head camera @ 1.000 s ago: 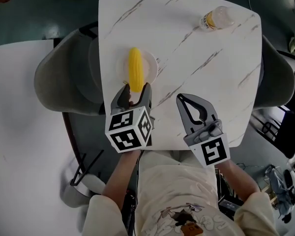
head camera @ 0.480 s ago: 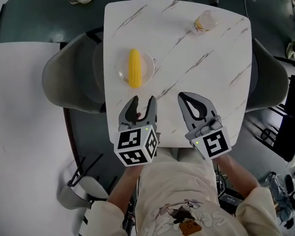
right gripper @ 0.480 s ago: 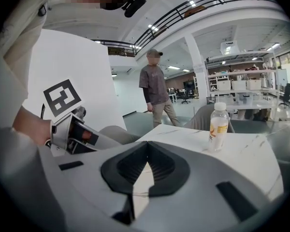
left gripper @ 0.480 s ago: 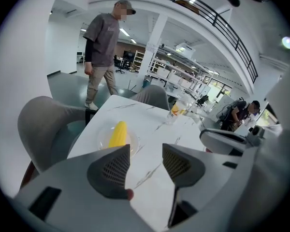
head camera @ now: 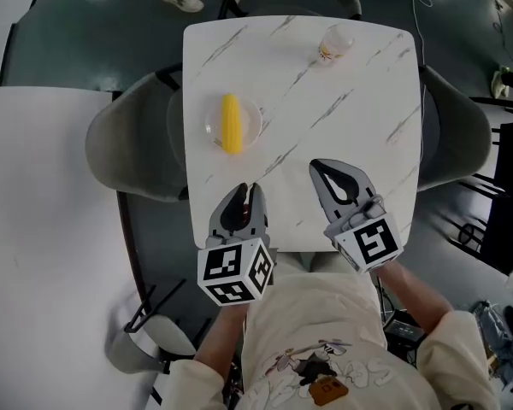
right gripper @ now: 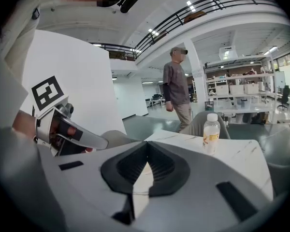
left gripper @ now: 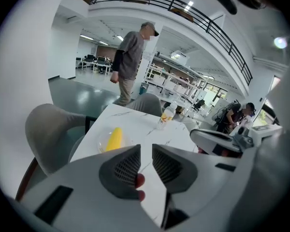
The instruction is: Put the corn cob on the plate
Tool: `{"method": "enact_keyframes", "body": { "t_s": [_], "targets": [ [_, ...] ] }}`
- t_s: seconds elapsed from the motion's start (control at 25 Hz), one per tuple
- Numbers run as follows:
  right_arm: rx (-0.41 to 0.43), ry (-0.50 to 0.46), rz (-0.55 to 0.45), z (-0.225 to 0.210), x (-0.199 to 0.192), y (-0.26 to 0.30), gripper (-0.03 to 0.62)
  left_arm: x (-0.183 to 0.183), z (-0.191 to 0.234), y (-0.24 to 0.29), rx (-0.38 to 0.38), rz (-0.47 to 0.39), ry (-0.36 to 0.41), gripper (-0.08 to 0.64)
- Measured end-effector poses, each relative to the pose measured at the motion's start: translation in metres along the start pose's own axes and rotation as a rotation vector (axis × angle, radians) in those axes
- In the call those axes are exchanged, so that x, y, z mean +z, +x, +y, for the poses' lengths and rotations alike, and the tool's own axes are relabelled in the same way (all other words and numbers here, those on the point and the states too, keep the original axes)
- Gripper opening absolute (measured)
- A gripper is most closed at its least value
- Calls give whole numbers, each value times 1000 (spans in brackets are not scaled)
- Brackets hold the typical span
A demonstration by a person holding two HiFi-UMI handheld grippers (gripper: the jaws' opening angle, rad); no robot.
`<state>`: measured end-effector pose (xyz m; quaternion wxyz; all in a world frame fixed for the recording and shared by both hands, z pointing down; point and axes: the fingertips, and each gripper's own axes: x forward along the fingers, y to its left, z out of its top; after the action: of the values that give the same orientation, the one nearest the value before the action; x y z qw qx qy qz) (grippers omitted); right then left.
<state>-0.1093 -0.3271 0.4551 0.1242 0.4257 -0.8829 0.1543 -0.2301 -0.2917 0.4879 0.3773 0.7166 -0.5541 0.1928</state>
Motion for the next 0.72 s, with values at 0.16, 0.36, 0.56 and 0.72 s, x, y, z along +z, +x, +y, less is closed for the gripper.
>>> {"method": "enact_keyframes", "body": {
  "t_s": [0.16, 0.36, 0.56, 0.72],
  "targets": [
    [-12, -15, -10, -1, 9, -14, 5, -8, -7, -19, 14, 18, 7, 8],
    [-5, -35, -14, 4, 18, -31, 5, -10, -23, -45, -11, -7, 9, 8],
    [6, -55, -23, 9, 30, -46, 5, -13, -37, -65, -30, -29, 8, 8],
    [-2, -47, -30, 10, 37, -65, 5, -12, -54, -82, -53, -60, 20, 8]
  ]
}}
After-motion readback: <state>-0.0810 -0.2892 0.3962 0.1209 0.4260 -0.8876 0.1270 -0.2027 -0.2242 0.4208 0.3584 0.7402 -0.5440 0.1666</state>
